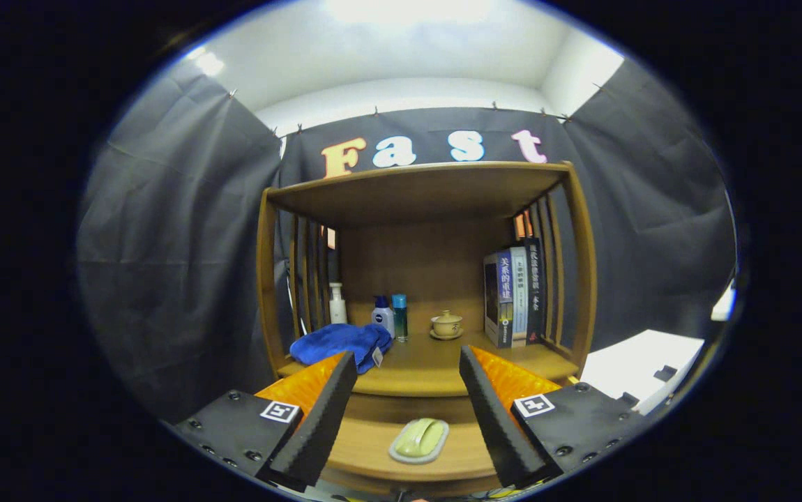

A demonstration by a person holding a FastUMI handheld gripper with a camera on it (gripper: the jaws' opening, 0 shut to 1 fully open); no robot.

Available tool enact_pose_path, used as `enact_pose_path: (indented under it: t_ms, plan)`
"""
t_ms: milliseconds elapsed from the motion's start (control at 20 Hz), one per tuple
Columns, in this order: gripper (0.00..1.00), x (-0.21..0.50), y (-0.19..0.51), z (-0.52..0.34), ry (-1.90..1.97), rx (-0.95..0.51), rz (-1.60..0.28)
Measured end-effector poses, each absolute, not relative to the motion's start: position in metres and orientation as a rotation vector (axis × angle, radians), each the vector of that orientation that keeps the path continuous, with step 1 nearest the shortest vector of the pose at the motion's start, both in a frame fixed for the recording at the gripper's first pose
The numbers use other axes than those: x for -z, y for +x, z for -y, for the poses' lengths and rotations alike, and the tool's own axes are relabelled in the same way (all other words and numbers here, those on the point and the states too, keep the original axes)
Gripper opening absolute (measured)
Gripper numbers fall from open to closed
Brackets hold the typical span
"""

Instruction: Pull open the drawer, take out the items inside it, and place them on the countertop above the cabinet.

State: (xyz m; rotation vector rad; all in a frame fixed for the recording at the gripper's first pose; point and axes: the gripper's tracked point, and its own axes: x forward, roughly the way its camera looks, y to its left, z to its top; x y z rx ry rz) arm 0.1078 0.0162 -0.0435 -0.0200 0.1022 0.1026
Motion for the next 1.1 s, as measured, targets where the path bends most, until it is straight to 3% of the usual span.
enact_pose_path:
  t_ms: [350,650,1100]
  plan:
    - [0.97,0.149,0.196,-0.032,0.013,-0.069,-0.590]
    - [0.97,0.235,0.193,-0.009,0.092,0.048,-0.958]
    - [0.84,0.290,0.174,0.001,0.168,0.107,-1.152]
